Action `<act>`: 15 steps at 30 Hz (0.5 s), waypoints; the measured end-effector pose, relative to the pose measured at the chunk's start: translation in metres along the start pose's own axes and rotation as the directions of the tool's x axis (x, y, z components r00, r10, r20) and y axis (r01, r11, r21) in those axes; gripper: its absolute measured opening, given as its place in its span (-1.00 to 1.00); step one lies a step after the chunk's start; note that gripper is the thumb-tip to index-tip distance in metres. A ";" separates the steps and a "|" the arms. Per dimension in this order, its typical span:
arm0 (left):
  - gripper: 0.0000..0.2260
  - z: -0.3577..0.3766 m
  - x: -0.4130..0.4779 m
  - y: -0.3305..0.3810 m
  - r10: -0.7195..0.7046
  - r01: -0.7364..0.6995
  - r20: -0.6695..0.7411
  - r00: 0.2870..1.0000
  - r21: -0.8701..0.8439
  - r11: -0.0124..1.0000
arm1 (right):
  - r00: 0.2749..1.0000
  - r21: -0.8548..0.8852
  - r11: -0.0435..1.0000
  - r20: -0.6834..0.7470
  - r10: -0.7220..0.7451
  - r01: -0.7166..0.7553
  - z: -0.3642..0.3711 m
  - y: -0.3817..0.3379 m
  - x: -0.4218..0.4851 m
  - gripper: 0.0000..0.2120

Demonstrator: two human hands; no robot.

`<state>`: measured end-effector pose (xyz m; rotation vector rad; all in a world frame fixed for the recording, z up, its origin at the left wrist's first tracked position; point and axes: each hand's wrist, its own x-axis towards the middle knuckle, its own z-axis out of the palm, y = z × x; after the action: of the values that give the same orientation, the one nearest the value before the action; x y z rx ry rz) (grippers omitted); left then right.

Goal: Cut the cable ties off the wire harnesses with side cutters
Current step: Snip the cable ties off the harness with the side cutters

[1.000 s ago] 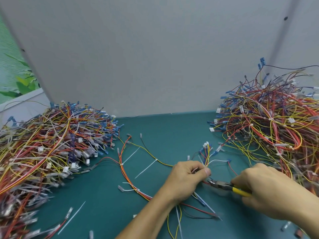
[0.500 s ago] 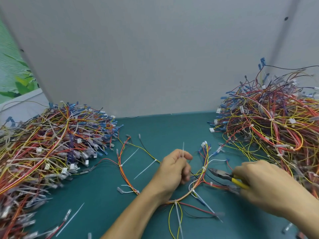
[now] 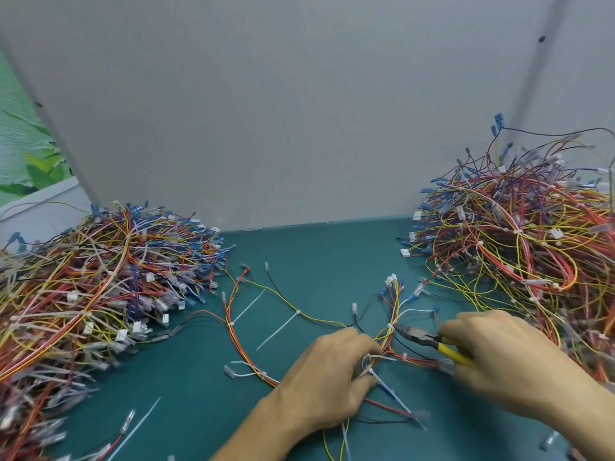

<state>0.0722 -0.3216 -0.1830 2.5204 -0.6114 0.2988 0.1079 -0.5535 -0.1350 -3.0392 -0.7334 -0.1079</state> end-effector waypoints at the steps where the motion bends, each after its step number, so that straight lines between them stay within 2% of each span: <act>1: -0.79 0.001 0.000 -0.001 -0.007 0.007 -0.011 1.000 -0.005 1.000 | 1.000 -0.001 1.000 -0.004 -0.003 0.003 0.000 -0.001 -0.001 -0.75; 7: -0.82 0.004 0.003 0.001 0.011 -0.013 -0.063 0.998 -0.035 0.999 | 0.999 0.027 0.999 -0.007 -0.035 0.035 -0.001 -0.003 -0.002 -0.82; 12: -0.94 -0.001 0.008 -0.004 -0.204 0.186 -0.048 0.978 -0.247 0.951 | 0.997 0.026 0.998 0.059 -0.056 0.054 -0.002 -0.005 -0.002 -0.86; 15: -0.95 -0.001 0.010 -0.007 -0.274 0.258 -0.012 0.962 -0.295 0.920 | 0.992 0.026 0.996 0.096 -0.086 0.084 -0.001 -0.014 -0.003 -0.90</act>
<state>0.0843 -0.3192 -0.1819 2.2656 -0.2619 0.1605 0.0992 -0.5427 -0.1345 -3.0107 -0.8653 0.0474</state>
